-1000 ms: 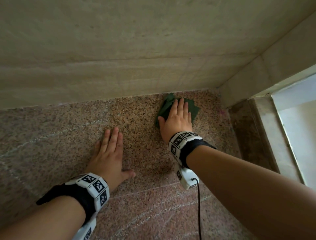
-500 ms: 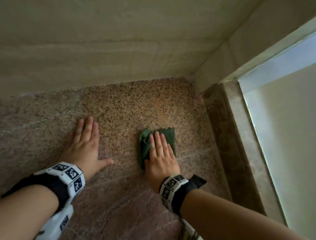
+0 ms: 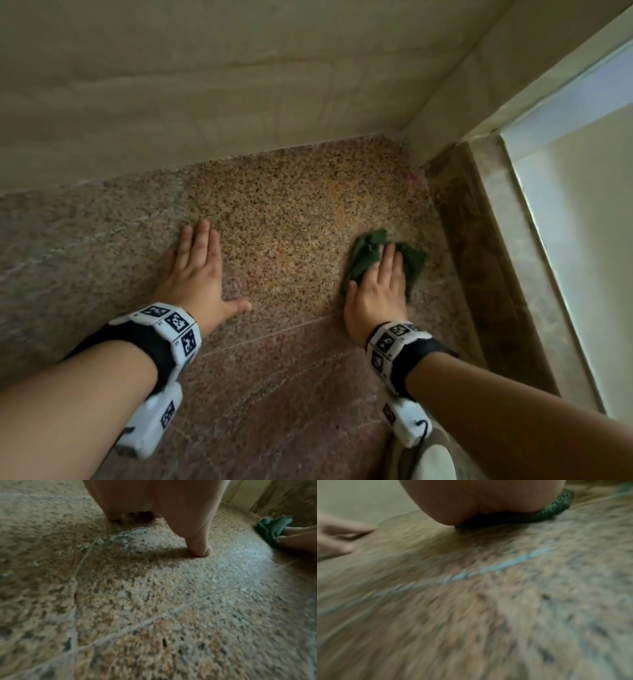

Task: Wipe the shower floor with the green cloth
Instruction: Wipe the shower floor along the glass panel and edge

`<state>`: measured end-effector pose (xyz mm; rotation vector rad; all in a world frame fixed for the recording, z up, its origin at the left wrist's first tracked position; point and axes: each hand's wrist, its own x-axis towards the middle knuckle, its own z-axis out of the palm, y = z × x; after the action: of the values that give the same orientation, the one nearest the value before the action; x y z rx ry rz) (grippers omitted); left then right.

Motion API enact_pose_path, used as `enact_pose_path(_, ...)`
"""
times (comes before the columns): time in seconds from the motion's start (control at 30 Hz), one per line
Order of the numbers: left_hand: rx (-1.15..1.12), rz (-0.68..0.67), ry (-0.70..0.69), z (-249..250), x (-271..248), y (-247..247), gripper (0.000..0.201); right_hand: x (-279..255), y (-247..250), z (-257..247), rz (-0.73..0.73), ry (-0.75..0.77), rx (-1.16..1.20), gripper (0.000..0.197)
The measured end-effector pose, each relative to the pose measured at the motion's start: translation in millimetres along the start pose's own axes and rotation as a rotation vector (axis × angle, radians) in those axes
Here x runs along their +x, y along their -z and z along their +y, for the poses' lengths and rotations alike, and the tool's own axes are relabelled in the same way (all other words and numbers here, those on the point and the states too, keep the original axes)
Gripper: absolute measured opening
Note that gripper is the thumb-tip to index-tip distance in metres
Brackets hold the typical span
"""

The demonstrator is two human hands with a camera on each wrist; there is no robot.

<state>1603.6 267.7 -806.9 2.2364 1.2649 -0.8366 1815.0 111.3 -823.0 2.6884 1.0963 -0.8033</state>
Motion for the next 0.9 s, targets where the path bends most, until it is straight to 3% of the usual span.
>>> enact_pose_path(0.17, 0.006, 0.03, -0.015, -1, 1, -2, 0.127, -82, -47, -65, -0.298, 0.563, -0.117, 0.077)
enact_pose_path(0.23, 0.003, 0.055, -0.008, -2, 2, -5, 0.127, -95, -58, -72, -0.333, 0.649, -0.162, 0.075)
enact_pose_path(0.33, -0.013, 0.061, -0.018, -3, 2, -5, 0.127, -68, -41, -43, -0.207, 0.493, -0.118, 0.074)
enact_pose_path(0.4, -0.013, 0.056, -0.025, -2, 3, -5, 0.128, -36, -18, -1, -0.1, 0.237, -0.06, 0.075)
enact_pose_path(0.5, -0.008, 0.062, -0.025, -2, 1, -5, 0.129, -8, 13, 69, -0.061, -0.175, 0.021, 0.076)
enact_pose_path(0.57, -0.011, 0.078, -0.029, -3, 2, -6, 0.13, -8, 15, 84, -0.056, -0.278, 0.042, 0.074)
enact_pose_path(0.7, 0.022, 0.084, -0.032, -3, 4, -8, 0.131, -32, -6, 28, -0.066, -0.232, 0.103, 0.076)
enact_pose_path(0.9, 0.038, 0.105, -0.03, -2, 3, -6, 0.13, -120, -63, -50, -0.347, 0.359, -0.02, 0.08)
